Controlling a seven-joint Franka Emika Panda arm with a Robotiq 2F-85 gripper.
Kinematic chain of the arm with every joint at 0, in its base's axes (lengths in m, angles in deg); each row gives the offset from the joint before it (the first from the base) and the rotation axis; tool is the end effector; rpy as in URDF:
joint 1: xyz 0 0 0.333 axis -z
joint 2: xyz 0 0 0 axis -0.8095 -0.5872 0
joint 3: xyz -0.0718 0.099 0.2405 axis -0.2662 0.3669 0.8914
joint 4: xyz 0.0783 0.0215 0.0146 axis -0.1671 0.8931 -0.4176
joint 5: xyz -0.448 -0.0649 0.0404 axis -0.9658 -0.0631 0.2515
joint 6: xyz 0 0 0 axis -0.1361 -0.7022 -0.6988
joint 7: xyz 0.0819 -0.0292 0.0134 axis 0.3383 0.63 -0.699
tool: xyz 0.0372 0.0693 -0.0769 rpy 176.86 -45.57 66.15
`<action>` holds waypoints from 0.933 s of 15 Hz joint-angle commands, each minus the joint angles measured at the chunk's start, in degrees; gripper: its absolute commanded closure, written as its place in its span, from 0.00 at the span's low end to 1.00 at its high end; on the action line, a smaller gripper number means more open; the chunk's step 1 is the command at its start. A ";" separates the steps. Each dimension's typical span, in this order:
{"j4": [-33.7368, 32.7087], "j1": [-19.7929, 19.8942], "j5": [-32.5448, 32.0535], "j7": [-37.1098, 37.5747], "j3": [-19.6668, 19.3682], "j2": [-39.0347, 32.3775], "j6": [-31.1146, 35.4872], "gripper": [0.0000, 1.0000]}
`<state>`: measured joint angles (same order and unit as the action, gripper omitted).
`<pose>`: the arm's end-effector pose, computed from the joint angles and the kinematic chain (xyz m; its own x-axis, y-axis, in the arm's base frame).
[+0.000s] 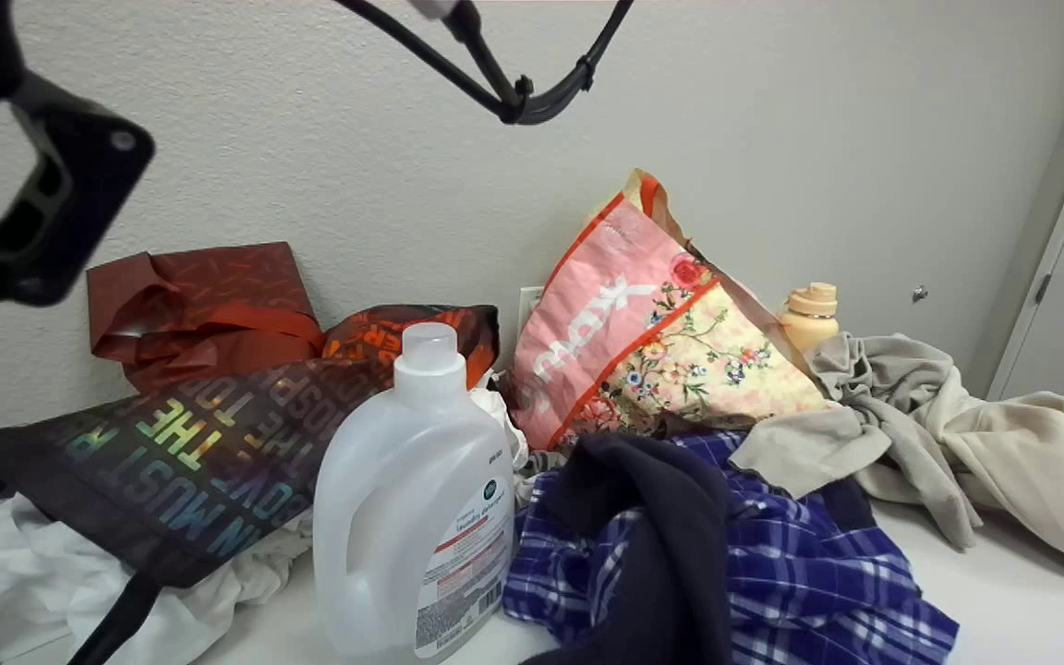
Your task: Separate the gray clothes from the blue clothes
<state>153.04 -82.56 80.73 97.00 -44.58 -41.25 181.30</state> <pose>0.4628 0.5478 0.4807 0.8622 0.4384 0.2540 0.5031 -0.7997 -0.3275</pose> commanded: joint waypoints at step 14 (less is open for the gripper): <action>18.38 20.02 -4.38 -0.03 -17.67 11.52 -6.22 0.00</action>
<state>163.95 -65.19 77.12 96.70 -60.72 -34.52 175.85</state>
